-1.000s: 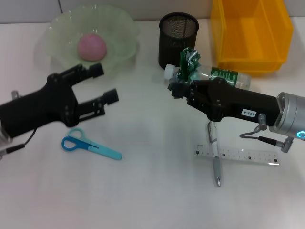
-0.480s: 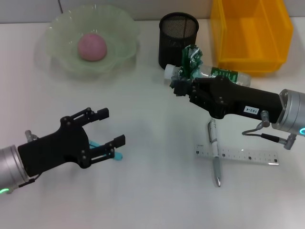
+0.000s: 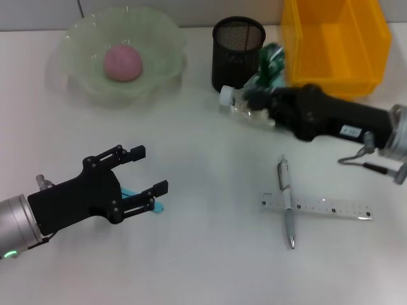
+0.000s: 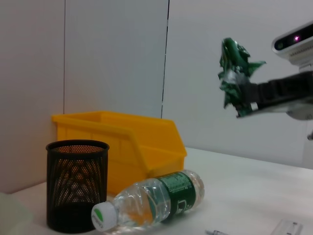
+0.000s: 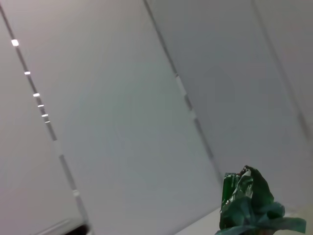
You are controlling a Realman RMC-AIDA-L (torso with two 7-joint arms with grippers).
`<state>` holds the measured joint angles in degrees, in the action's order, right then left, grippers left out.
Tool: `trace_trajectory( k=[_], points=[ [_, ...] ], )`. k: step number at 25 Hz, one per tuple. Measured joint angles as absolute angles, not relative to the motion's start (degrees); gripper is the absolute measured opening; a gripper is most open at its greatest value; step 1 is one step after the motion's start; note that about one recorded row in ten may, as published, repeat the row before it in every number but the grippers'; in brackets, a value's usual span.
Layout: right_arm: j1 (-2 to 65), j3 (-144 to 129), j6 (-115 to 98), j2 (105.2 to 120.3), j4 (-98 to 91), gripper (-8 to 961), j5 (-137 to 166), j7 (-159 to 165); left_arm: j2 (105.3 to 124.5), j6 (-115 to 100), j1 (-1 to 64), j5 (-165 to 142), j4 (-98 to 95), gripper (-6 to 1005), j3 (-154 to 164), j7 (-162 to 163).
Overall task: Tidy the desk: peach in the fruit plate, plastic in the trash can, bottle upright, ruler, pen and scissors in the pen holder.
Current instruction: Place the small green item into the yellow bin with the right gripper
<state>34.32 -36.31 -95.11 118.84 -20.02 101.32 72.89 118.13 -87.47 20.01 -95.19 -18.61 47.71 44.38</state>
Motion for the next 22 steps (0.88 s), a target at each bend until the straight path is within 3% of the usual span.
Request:
trace_trajectory(
  k=[10, 22],
  points=[
    [33.5, -19.9, -87.6, 118.75, -26.3, 33, 101.1, 71.2, 118.36, -87.2, 20.1, -94.9, -18.6, 784, 47.6, 44.4],
    [38.9, -17.1, -65.0, 119.11, -18.6, 32, 92.4, 49.9, 118.38, -87.2, 20.4, -94.7, -18.6, 783, 47.3, 45.0]
  ],
)
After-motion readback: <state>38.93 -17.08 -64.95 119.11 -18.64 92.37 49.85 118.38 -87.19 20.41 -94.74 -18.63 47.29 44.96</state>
